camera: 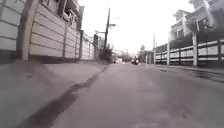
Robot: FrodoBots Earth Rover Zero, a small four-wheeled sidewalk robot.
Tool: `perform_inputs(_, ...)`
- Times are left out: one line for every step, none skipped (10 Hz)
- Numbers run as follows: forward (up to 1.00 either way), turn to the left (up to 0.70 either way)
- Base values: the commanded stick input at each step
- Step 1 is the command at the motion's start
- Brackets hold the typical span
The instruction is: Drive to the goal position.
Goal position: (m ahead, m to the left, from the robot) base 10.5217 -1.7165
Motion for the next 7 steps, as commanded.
perform_inputs(1.00, 0.00)
perform_inputs(1.00, 0.00)
perform_inputs(1.00, 0.00)
perform_inputs(1.00, 0.00)
perform_inputs(1.00, 0.00)
perform_inputs(1.00, 0.00)
perform_inputs(1.00, 0.00)
